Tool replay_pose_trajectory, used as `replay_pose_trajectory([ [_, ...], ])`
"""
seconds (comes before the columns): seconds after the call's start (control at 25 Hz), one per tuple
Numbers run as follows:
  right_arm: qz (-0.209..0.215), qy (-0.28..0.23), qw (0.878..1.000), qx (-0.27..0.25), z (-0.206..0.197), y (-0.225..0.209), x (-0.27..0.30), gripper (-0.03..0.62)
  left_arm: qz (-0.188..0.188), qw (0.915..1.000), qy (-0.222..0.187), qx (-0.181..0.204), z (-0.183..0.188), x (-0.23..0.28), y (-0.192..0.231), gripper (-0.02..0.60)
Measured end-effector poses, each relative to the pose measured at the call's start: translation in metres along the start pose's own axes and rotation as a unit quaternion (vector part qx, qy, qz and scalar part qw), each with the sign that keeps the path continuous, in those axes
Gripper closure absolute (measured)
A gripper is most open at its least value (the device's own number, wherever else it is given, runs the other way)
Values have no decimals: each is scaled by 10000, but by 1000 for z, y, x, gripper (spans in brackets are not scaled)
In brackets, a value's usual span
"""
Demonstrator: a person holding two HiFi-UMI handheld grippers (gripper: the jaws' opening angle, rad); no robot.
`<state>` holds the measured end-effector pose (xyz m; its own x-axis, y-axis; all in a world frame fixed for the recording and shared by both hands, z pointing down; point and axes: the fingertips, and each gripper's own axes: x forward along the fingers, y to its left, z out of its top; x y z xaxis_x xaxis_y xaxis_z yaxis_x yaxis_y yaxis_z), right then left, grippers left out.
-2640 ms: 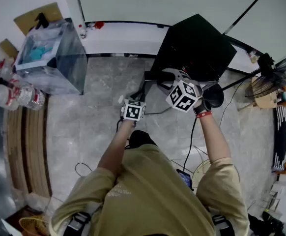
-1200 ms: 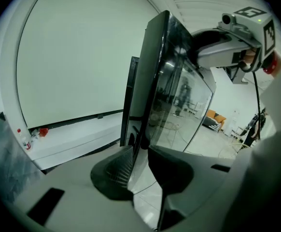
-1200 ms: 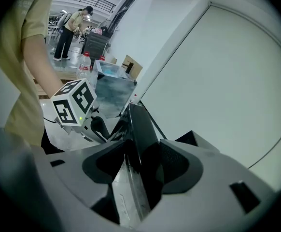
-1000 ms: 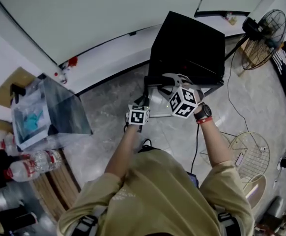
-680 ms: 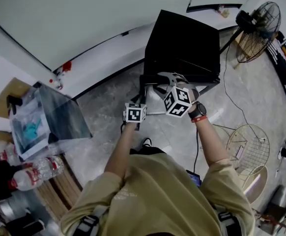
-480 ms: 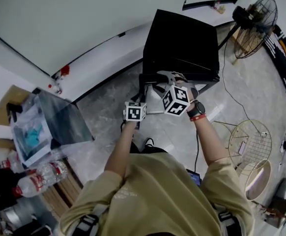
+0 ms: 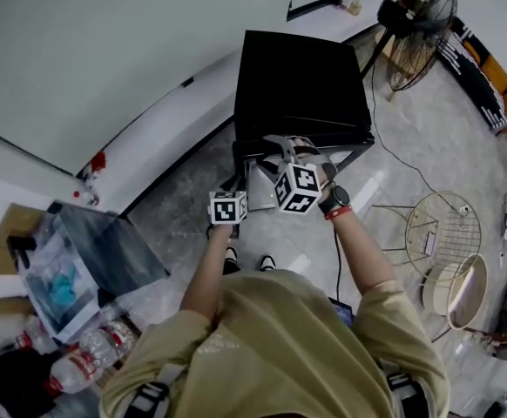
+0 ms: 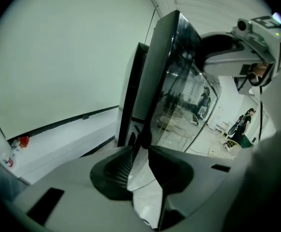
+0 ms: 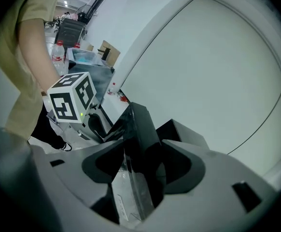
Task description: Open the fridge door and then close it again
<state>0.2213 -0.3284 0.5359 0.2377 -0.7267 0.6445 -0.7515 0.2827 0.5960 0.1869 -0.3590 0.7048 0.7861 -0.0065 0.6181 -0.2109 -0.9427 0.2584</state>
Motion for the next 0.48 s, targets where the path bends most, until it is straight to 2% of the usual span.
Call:
replay_pose_trajectory([
  [0.32, -542, 401, 9977, -56, -5, -16, 17, 331, -163, 9998, 26, 77, 18, 16, 10, 472],
  [0.48, -628, 504, 9968, 5, -7, -22, 22, 329, -232, 9995, 41, 188, 26, 22, 13, 471],
])
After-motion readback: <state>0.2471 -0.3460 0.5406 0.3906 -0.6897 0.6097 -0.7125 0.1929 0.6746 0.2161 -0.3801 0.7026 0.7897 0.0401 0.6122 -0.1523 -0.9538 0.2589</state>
